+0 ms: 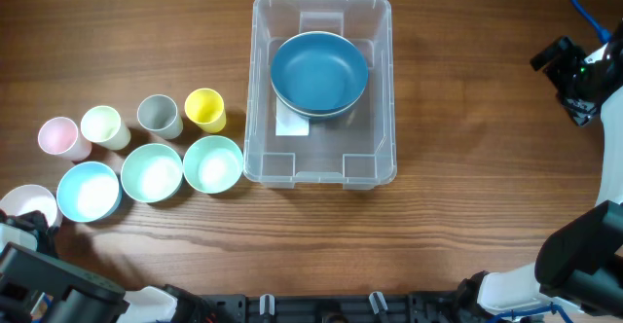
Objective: Pack container
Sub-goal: 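Move the left gripper to the pink bowl at far left and grasp it, then carry the pink bowl with the left gripper into the container, release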
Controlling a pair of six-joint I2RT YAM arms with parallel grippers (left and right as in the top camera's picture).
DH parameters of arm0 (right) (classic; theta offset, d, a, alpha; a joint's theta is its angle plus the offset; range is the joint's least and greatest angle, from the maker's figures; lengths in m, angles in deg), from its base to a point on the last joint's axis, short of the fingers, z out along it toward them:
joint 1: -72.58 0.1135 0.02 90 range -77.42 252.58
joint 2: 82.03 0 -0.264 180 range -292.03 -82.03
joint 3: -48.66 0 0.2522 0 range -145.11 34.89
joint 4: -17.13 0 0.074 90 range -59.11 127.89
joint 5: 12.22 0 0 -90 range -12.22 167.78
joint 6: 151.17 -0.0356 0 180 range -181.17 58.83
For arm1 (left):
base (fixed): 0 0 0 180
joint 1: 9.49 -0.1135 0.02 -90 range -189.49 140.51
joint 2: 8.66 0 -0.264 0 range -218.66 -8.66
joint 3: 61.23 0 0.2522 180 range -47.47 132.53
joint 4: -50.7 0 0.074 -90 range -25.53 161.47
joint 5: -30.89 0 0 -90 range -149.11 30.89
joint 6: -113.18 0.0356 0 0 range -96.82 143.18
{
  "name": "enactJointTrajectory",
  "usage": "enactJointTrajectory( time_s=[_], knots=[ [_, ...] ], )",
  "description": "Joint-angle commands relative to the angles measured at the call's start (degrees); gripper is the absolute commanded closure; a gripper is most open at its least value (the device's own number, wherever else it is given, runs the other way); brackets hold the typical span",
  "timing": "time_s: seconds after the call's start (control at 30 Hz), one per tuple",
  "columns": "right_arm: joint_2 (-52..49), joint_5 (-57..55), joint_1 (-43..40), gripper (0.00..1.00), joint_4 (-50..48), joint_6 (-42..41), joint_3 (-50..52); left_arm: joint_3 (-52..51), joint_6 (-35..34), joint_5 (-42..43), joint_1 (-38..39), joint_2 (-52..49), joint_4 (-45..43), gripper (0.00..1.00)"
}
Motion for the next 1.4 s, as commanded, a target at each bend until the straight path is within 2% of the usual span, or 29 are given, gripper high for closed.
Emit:
enactJointTrajectory(
  time_s=[0.0,0.03,0.1,0.2,0.37,0.53,0.57,0.6,0.63,0.67,0.73,0.87,0.97,1.1,1.3,1.37],
  knots=[
    [-0.48,0.11,0.11,0.0,-0.13,-0.28,0.04,4.37,0.26,0.83,-2.03,1.62,2.97,0.69],
    [-0.48,0.09,0.11,0.0,-0.13,-0.28,0.04,5.68,0.26,0.85,-2.71,2.21,4.26,0.76],
    [-0.48,0.09,0.11,0.0,-0.13,-0.26,0.04,8.35,0.28,0.83,-4.04,3.54,6.69,0.96],
    [-0.48,0.09,0.11,0.0,-0.13,-0.28,0.04,12.02,0.31,1.6,-5.25,5.77,10.23,0.96],
    [-0.48,0.09,0.11,0.0,-0.13,-0.26,0.04,12.52,0.31,6.08,-5.22,7.32,11.69,0.96],
    [-0.48,0.09,0.11,0.01,-0.13,-0.28,0.04,12.52,2.01,4.96,-5.25,7.82,13.31,0.96],
    [-0.48,0.09,0.11,0.0,-0.13,-0.26,0.04,12.52,2.01,3.74,-5.25,7.82,13.62,0.85],
    [-0.48,0.09,0.11,0.0,-0.13,-0.26,0.04,12.52,1.99,2.27,-5.25,7.82,13.62,0.58],
    [-0.48,0.09,0.11,0.0,-0.13,-0.26,0.04,12.52,1.99,0.92,-5.29,7.82,13.46,0.41],
    [-0.48,0.09,0.11,0.01,-0.13,-0.28,0.04,12.52,1.99,-0.33,-5.31,7.76,13.11,0.34],
    [-0.48,0.09,0.11,0.0,-0.13,-0.28,0.04,12.52,1.97,-2.49,-5.44,7.08,12.39,0.27],
    [-0.48,0.09,0.11,0.0,-0.13,-0.26,0.04,12.52,1.75,-2.43,-6.62,3.5,10.99,0.21],
    [-0.48,0.09,0.11,0.0,-0.13,-0.26,0.04,12.52,1.75,-2.38,-7.82,-0.52,9.4,0.2],
    [-0.48,0.09,0.11,0.01,-0.13,-0.26,0.04,12.52,1.73,-1.09,-8.83,-6.32,8.46,0.35],
    [-0.48,0.09,0.11,0.0,-0.13,-0.26,0.04,12.52,1.77,-0.42,-8.94,-10.1,5.53,0.83],
    [-0.48,0.09,0.11,0.0,-0.13,-0.28,0.04,12.61,1.79,2.29,-8.94,-10.08,4.63,0.94]
  ],
)
